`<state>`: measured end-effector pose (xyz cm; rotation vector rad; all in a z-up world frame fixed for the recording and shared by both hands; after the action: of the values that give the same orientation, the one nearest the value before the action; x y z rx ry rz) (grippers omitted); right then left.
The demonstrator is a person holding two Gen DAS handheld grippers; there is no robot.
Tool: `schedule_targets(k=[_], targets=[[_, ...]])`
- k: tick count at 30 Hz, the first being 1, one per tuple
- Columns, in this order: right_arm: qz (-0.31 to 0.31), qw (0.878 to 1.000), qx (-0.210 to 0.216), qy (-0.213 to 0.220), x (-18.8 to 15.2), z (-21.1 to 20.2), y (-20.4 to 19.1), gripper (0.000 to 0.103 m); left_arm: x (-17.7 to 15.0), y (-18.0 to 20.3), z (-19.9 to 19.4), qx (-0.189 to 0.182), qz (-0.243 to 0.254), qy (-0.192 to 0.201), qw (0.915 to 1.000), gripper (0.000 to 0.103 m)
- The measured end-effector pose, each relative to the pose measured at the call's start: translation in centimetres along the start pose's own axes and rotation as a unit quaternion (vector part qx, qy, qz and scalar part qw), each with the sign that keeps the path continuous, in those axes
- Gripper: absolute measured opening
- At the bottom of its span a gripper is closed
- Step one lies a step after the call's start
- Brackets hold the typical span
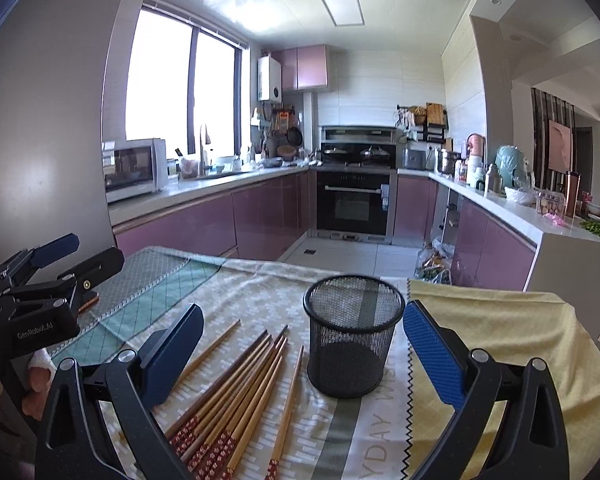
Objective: Organize utensils
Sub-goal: 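Close the left gripper on one chopstick while the right gripper grasps another, then lift the left gripper's chopstick into the mesh cup while the right gripper lowers its own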
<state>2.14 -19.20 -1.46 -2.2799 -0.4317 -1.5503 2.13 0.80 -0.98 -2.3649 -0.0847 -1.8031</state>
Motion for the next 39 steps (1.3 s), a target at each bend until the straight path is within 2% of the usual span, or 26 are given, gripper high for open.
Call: schedule_targets(k=[2, 5, 8, 11, 13, 20, 23, 25, 28, 30, 33, 39], targets=[[0.005, 0.999, 0.011, -0.047, -1.0, 1.3, 0.4, 0.097, -0.6, 0.3, 1.5, -0.023, 0.021, -0.037, 0.9988, 0.097], [0.029, 0.992, 0.023, -0.12, -3.1, 3.3, 1.3, 0.095, -2.0, 1.0, 3.2, -0.037, 0.055, -0.08, 0.9945, 0.097], [0.058, 0.984, 0.029, -0.167, -4.9, 4.8, 2.3, 0.086, -3.5, 1.7, 4.7, -0.049, 0.079, -0.116, 0.9889, 0.089], [0.075, 0.977, 0.03, -0.195, -5.8, 6.1, 2.9, 0.072, -4.6, 2.5, 6.4, -0.06, 0.1, -0.153, 0.9813, 0.079], [0.079, 0.975, 0.031, -0.207, -6.1, 6.9, 2.9, 0.065, -5.3, 3.1, 7.6, -0.061, 0.114, -0.174, 0.9762, 0.069], [0.07, 0.966, 0.047, -0.243, -6.3, 8.6, 1.9, 0.046, -7.4, 5.5, 10.4, -0.077, 0.141, -0.232, 0.9593, 0.052], [0.066, 0.966, 0.046, -0.247, -6.1, 8.9, 1.9, 0.043, -7.8, 6.0, 11.2, -0.081, 0.149, -0.25, 0.9533, 0.045], [0.069, 0.965, 0.045, -0.249, -6.1, 9.0, 2.1, 0.036, -8.2, 6.3, 11.9, -0.089, 0.147, -0.267, 0.9484, 0.037], [0.075, 0.964, 0.047, -0.25, -5.9, 9.1, 2.4, 0.027, -8.1, 6.6, 12.2, -0.094, 0.145, -0.27, 0.9474, 0.031], [0.087, 0.963, 0.056, -0.25, -5.8, 9.1, 2.7, 0.011, -8.1, 6.9, 12.4, -0.102, 0.139, -0.273, 0.9463, 0.022], [0.103, 0.961, 0.065, -0.248, -5.8, 8.9, 3.1, 0.008, -8.1, 7.4, 12.4, -0.111, 0.13, -0.278, 0.9454, 0.01], [0.112, 0.962, 0.079, -0.238, -5.6, 8.3, 3.1, 0.006, -7.9, 7.1, 11.9, -0.121, 0.106, -0.286, 0.9445, 0.008]])
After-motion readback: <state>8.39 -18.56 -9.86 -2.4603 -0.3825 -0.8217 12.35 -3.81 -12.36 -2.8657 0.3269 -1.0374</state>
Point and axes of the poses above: each gripper's, at about its wrist camera, not at the fingertips, and z roughly the way its jaws point, y to its right, x to its top, the point moved 2 cm from there along z, roughly the way its jaws point, and after that the axes turned 14 degrees about x, right-handed, at the moved point
